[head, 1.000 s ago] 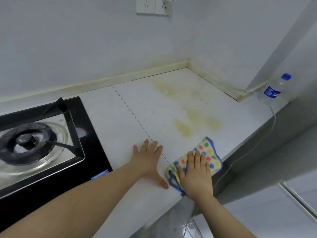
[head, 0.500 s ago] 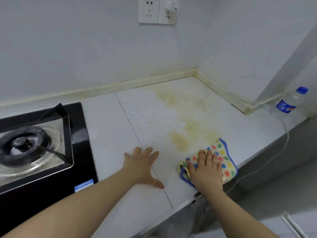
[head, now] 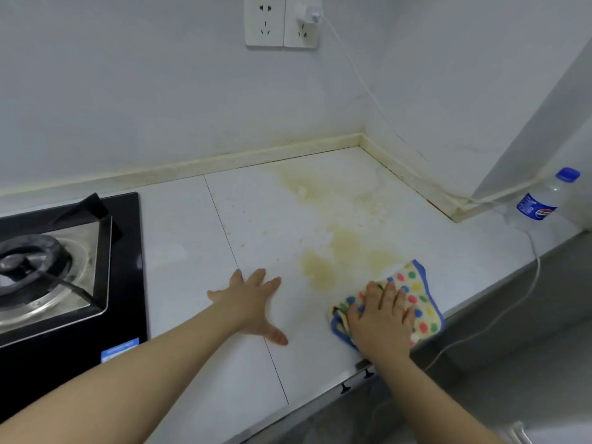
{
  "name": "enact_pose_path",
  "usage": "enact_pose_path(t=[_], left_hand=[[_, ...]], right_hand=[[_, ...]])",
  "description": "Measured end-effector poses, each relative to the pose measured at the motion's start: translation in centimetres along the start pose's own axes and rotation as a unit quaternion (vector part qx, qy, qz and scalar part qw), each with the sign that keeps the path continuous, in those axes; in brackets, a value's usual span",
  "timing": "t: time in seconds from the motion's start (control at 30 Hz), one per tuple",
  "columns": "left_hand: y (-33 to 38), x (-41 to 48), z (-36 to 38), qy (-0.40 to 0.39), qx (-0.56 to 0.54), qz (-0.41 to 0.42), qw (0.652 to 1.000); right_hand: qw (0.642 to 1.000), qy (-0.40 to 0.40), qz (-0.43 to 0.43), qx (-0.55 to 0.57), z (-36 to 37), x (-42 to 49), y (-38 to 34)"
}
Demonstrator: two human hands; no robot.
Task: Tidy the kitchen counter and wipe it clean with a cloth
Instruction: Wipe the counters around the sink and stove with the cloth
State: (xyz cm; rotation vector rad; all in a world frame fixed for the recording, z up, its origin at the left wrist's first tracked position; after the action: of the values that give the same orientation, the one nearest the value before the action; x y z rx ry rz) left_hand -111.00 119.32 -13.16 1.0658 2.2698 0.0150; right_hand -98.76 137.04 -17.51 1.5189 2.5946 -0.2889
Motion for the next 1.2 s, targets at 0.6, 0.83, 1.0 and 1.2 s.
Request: enact_pose_path(t=[0.6,0.83,1.0,1.2], left_hand=[[-0.1,0.2,-0.3,0.0,0.016,0.014,1.0],[0.0,0.2,-0.5,-0.006,0.011,0.005,1.0],[0.0,0.4,-0.5,-0.012,0.006,0.004,1.0],[-1.3,0.9,-1.8,0.132,0.017,-0.013,0.991]], right_hand=[[0.986,-0.017,-0.151,-0.068,-0.6,0.5,-0.1],[0.986,-0.018,0.048,0.157,-3.1,5.4,0.4],[0.998,0.031,0.002,0.05,-1.7,6.0,0.4],[0.992,0.003,0.117,0.055,-3.5,9.9,1.2]])
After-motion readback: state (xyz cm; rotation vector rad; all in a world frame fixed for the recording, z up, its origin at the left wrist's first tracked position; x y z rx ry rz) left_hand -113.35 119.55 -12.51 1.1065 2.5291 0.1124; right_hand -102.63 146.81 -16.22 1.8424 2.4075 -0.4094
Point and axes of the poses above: each hand's wrist, its own x-axis towards the middle knuckle, its own z-axis out of the palm, y = z × x, the point moved 2 cm from there along x, towards the middle knuckle, and after that the axes turned 15 degrees about z, right-handed, at the moved point
